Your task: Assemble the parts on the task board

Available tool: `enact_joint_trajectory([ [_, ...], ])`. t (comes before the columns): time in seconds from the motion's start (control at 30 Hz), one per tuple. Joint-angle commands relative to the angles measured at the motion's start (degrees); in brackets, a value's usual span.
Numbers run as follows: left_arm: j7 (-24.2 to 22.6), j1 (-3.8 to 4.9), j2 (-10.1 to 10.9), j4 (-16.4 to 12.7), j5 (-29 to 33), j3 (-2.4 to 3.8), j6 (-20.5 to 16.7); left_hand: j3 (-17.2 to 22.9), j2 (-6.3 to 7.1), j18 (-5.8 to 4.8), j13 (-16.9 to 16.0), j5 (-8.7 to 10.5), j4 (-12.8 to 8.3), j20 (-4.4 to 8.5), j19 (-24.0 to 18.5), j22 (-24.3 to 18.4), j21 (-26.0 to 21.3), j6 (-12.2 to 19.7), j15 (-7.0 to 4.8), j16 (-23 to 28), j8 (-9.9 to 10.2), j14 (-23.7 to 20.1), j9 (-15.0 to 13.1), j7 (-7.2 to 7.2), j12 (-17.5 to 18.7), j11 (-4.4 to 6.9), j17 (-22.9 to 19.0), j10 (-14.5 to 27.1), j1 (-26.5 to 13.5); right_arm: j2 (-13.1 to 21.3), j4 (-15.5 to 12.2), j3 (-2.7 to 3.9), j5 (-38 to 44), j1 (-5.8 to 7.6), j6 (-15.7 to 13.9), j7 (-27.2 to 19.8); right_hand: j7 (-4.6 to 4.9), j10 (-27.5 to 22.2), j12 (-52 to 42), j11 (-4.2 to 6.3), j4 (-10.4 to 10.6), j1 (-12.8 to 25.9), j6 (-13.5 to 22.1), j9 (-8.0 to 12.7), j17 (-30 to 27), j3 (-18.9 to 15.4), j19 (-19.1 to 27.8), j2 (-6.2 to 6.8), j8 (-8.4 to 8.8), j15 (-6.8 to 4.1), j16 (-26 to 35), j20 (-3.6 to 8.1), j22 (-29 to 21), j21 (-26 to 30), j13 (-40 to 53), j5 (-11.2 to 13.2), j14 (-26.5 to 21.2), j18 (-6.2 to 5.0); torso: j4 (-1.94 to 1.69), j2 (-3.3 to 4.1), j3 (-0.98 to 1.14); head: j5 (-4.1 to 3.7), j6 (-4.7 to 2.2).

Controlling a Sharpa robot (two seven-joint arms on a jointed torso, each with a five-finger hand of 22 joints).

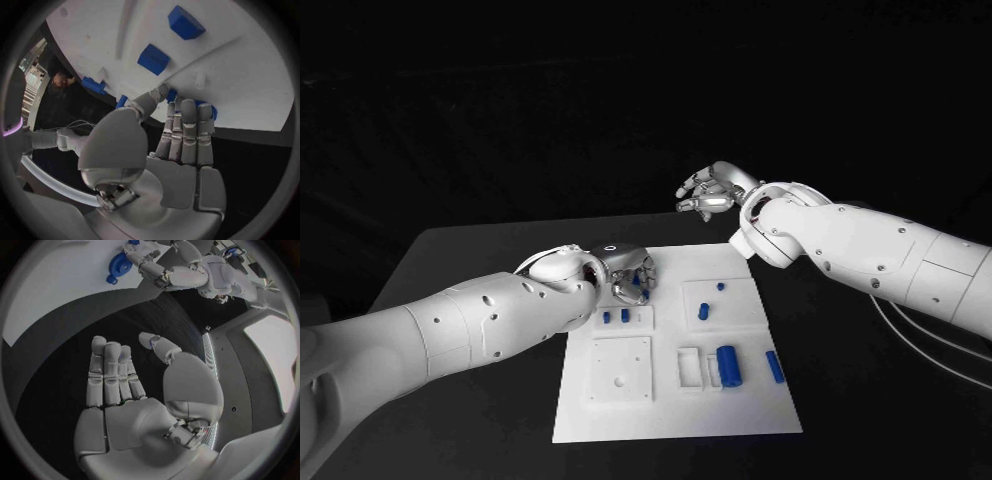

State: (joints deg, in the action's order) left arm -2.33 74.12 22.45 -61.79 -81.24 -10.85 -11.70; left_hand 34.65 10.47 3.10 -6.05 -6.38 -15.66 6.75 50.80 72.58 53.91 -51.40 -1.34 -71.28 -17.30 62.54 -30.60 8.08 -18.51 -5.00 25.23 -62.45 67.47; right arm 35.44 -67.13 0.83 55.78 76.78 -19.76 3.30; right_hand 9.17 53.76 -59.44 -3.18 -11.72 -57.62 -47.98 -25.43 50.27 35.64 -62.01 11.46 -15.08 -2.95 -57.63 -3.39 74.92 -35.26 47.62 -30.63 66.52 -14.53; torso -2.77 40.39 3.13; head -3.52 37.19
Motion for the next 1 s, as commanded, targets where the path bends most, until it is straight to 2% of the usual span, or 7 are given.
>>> enact_joint_trajectory([
  [0.03, -0.3, -0.16, -0.3, 0.4, 0.3, -0.03, 1.0, -0.3, -0.70, 2.83, 0.0, -0.21, -0.3, 0.26, 0.6, 0.3, 0.5, -0.6, -0.04, -0.7, -0.4, 0.4, 0.1, 0.04, 0.2, -0.07, 0.2, -0.6, 0.1, 0.0, -0.1, 0.03, -0.1, 0.00, 0.5, -0.6, 0.53, -0.4, -0.3, -0.09, 0.0, 0.5, -0.1, 0.0, -0.1, -0.4, 0.3, -0.14, 0.26, 0.00, 0.0, -0.18, 1.1, 0.2, -0.1, -0.2, -0.3, -0.47, -0.07, 0.01, -0.02, 0.04, 0.11],
  [0.23, 0.1, -0.26, -0.5, 0.6, 0.1, -0.04, 1.8, -0.2, -1.09, 3.02, -0.1, -0.31, -0.3, 0.43, 1.1, 0.7, 1.1, -1.0, -0.25, -1.8, -0.6, 0.7, 0.1, -0.12, 0.2, 0.13, 0.5, -1.1, 0.3, 0.0, -0.1, 0.03, -0.1, 0.00, 0.5, -0.6, 0.53, -0.4, -0.3, -0.09, 0.0, 0.5, -0.1, 0.0, -0.1, -0.4, 0.3, -0.15, 0.26, 0.00, 0.0, -0.18, 1.1, 0.2, -0.1, -0.2, -0.3, -0.47, 0.00, 0.02, -0.11, 0.03, 0.20],
  [0.7, 0.2, -0.32, -0.6, 0.9, -0.9, -0.05, 3.7, 0.6, -3.70, 3.43, -0.9, -1.69, -0.6, 1.60, 2.8, 2.0, 3.0, -4.8, -1.90, -5.0, -2.2, 3.3, 0.0, -1.54, -0.8, 1.82, 1.1, -5.4, 1.1, 0.0, -0.1, 0.03, -0.1, 0.00, 0.6, -0.6, 0.53, -0.4, -0.3, -0.09, 0.0, 0.6, -0.1, 0.0, -0.1, -0.4, 0.3, -0.19, 0.24, 0.00, 0.0, -0.18, 1.1, 0.2, -0.1, -0.2, -0.2, -0.47, -0.02, -0.02, -0.11, 0.06, 0.46],
  [1.0, 0.2, -0.90, -1.2, 1.4, -1.4, -0.09, 3.9, 0.9, -4.10, 3.21, -1.4, -1.89, -0.8, 2.03, 2.9, 2.1, 3.0, -6.0, -2.47, -5.7, -2.4, 4.4, 0.1, -1.92, -0.2, 2.39, 1.0, -7.1, 1.2, 0.0, -0.2, 0.03, -0.3, 0.00, 0.6, -0.7, 0.53, -0.4, -0.3, -0.08, 0.0, 0.6, -0.1, 0.0, -0.1, -0.5, 0.3, -0.21, 0.23, 0.00, 0.0, -0.18, 1.1, 0.2, -0.1, -0.2, -0.2, -0.47, 0.01, 0.03, -0.08, 0.03, 0.53],
])
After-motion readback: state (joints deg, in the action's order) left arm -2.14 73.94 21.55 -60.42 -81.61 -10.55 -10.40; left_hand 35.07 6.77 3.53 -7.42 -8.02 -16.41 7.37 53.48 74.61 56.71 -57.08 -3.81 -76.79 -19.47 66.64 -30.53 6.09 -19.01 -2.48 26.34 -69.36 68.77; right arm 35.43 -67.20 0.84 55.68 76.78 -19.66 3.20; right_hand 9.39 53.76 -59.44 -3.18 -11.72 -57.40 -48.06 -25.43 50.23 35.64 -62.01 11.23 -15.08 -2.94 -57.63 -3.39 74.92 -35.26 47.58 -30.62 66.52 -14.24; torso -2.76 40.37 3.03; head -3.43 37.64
